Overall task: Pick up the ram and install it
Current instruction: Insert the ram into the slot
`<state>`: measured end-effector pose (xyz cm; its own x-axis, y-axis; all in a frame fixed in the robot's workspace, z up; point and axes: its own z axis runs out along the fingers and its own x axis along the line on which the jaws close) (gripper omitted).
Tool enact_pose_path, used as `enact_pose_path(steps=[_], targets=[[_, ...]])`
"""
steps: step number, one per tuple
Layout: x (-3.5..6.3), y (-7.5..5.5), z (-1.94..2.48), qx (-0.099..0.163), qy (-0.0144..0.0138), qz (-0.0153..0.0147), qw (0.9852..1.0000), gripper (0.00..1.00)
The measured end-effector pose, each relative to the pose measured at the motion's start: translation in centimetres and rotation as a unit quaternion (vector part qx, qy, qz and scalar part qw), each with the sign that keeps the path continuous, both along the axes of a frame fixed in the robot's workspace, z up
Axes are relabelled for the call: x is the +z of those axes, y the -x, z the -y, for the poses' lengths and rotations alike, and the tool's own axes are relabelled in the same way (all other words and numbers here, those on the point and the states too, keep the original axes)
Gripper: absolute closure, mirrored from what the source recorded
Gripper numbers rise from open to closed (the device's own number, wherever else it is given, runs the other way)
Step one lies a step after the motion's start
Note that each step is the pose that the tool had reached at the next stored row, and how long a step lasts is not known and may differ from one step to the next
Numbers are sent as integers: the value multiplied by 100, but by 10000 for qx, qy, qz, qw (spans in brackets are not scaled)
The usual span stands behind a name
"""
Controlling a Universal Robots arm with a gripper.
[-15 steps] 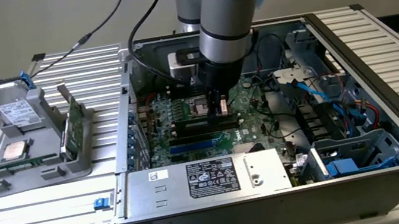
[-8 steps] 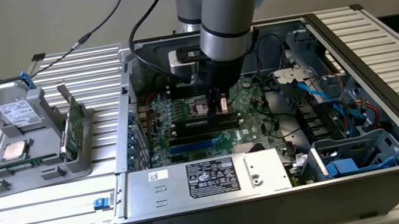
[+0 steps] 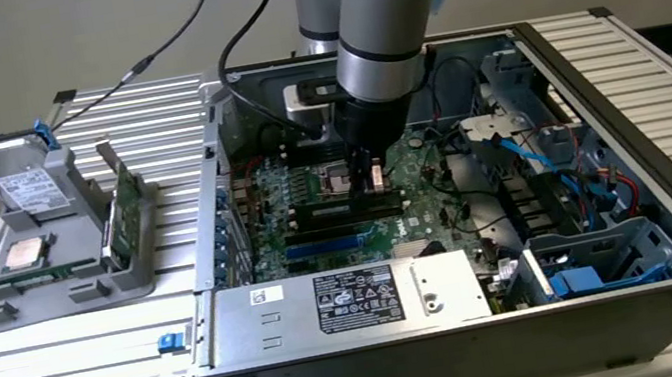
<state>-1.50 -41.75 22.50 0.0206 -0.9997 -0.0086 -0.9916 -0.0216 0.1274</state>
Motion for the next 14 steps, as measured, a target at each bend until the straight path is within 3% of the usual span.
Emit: enact_pose_path(steps=[7,14], targets=[[-4,-1,-1,2,45,0,10000,85],[-5,-5,-6,2,48,0,10000,85]])
